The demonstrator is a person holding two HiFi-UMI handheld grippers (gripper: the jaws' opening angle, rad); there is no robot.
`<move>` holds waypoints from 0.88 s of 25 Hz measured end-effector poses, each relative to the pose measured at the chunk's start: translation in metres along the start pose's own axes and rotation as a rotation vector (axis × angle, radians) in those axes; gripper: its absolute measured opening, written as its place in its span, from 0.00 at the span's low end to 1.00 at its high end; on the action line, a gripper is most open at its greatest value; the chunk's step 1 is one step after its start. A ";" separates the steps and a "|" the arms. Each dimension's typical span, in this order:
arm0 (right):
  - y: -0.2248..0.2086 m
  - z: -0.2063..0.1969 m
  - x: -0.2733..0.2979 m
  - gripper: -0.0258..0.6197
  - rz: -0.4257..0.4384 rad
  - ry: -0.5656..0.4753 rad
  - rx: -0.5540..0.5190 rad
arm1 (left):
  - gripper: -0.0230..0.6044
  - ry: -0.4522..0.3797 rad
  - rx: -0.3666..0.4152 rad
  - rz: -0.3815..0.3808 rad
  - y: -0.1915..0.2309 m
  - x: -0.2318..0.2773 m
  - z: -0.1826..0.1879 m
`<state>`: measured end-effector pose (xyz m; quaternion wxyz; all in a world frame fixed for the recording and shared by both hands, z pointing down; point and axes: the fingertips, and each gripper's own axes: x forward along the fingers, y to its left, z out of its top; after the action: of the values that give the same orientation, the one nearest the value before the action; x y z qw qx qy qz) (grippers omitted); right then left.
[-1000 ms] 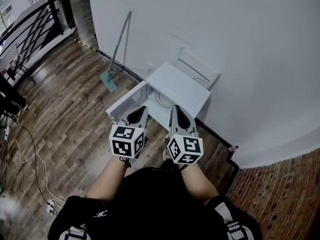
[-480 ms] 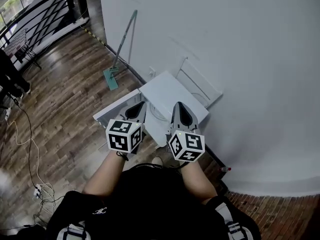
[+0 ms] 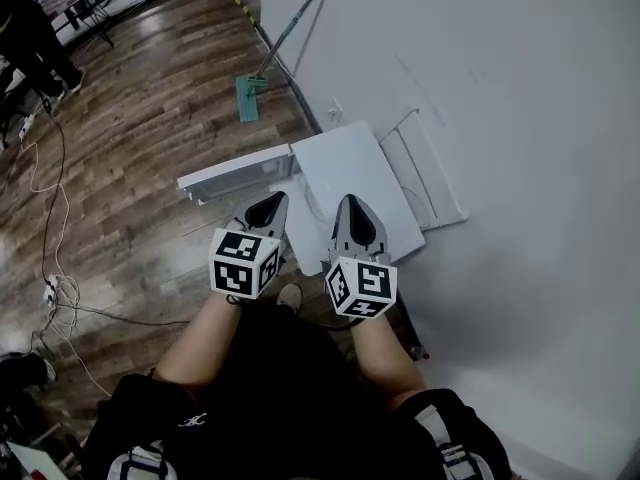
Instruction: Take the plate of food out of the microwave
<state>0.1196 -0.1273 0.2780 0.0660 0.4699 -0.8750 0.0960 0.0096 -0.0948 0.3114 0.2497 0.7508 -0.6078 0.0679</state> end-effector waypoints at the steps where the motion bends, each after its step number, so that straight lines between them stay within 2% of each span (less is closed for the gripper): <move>1: 0.005 -0.009 0.007 0.06 0.019 0.016 -0.008 | 0.03 0.020 -0.029 0.018 0.010 0.004 -0.012; 4: 0.021 -0.044 0.027 0.06 0.076 0.085 -0.022 | 0.03 0.080 -0.102 0.049 0.036 0.017 -0.052; 8: 0.041 -0.099 0.045 0.06 0.105 0.192 -0.036 | 0.03 0.150 -0.134 0.030 0.058 0.031 -0.102; 14: 0.063 -0.179 0.074 0.06 0.099 0.259 -0.116 | 0.03 0.169 -0.238 -0.031 0.099 0.072 -0.175; 17: 0.062 -0.227 0.085 0.06 0.073 0.306 -0.137 | 0.05 0.179 -0.291 -0.090 0.112 0.103 -0.215; 18: 0.059 -0.243 0.087 0.06 0.054 0.319 -0.142 | 0.14 0.190 -0.313 -0.112 0.114 0.114 -0.232; 22: 0.027 -0.303 0.088 0.06 -0.058 0.355 -0.160 | 0.18 0.258 -0.390 -0.167 0.114 0.154 -0.303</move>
<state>0.0562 -0.1143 0.5885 0.2592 0.4637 -0.8406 0.1057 0.0019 -0.1068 0.6694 0.4702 0.7211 -0.5083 0.0236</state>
